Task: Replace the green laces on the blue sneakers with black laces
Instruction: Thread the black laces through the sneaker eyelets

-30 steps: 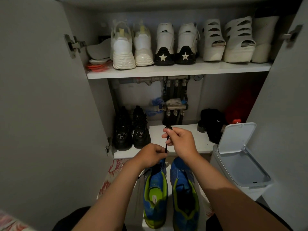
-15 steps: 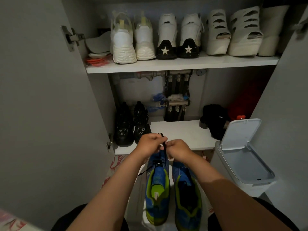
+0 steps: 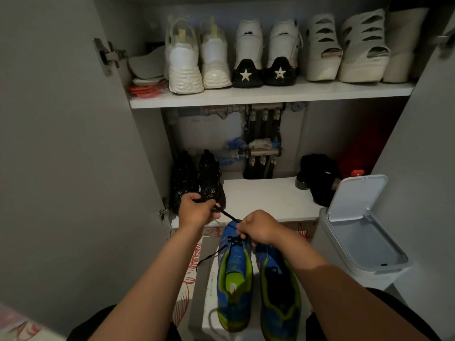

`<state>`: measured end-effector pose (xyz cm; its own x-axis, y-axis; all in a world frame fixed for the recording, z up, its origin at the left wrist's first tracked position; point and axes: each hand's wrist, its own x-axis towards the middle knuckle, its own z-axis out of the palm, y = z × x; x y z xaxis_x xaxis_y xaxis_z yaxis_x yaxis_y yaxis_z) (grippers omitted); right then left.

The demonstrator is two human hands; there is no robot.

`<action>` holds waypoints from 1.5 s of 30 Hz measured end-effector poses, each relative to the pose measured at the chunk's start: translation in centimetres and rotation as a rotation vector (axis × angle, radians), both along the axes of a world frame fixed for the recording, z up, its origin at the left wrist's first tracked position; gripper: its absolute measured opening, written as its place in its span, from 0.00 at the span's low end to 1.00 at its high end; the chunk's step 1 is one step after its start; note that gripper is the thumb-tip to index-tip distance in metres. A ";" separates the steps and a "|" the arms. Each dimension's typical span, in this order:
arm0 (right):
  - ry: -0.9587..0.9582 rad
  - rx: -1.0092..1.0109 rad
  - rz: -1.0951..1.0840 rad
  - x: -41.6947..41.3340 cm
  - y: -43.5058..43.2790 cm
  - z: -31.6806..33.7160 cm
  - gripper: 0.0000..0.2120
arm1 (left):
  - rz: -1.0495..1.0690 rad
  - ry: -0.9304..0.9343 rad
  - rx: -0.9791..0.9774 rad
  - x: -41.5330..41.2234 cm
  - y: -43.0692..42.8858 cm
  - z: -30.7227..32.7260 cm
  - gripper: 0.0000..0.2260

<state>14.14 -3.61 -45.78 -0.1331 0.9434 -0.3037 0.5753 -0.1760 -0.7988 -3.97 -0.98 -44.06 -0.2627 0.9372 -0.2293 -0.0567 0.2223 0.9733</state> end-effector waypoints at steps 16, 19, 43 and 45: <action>0.137 0.217 0.090 -4.1 -2.3 3.6 0.15 | -0.592 0.490 0.224 -2.3 -4.1 1.6 0.11; 0.102 0.212 0.105 -4.6 -2.9 3.9 0.15 | -0.610 0.532 0.205 -3.3 -4.4 1.9 0.13; -0.230 0.253 -0.008 -1.3 -3.9 4.0 0.12 | -0.658 0.836 0.083 -8.3 -6.9 2.5 0.12; -0.346 0.230 -0.016 -0.6 -3.9 4.0 0.12 | -0.658 0.853 0.059 -8.7 -6.8 2.4 0.12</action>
<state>13.53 -7.54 -41.79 -0.0453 0.9930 -0.1095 0.8151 -0.0266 -0.5787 -12.68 -7.74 -41.61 0.2451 0.9563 -0.1595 0.7588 -0.0868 0.6455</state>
